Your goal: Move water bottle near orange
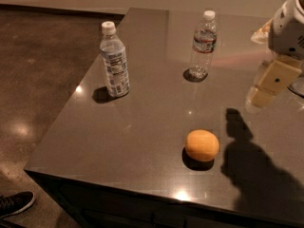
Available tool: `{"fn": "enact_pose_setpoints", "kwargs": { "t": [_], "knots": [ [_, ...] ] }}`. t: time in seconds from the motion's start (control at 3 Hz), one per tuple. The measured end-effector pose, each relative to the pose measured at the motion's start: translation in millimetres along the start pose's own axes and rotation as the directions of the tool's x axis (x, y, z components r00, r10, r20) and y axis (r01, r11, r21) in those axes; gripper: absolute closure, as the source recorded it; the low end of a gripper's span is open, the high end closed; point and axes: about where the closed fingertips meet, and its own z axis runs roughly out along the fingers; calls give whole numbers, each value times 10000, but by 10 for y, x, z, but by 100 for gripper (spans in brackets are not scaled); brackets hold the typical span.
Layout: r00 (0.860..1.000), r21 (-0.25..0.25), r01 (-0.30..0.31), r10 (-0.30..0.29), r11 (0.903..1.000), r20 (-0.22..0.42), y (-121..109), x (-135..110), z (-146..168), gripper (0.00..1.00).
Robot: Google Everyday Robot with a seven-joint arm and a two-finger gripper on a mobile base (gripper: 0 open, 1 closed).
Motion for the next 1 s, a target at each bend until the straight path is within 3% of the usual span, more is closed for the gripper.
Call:
{"fn": "enact_pose_setpoints", "kwargs": {
  "t": [0.33,0.67,1.0],
  "knots": [
    [9883,20,-1235,1228,9923,907,-386,-127,128,0],
    [9552,-13,-2551,2522,9669,1547,-783,-257,276,0],
    [9036,151,-3841,3725,9231,2115,-1079,-448,485,0]
  ]
}}
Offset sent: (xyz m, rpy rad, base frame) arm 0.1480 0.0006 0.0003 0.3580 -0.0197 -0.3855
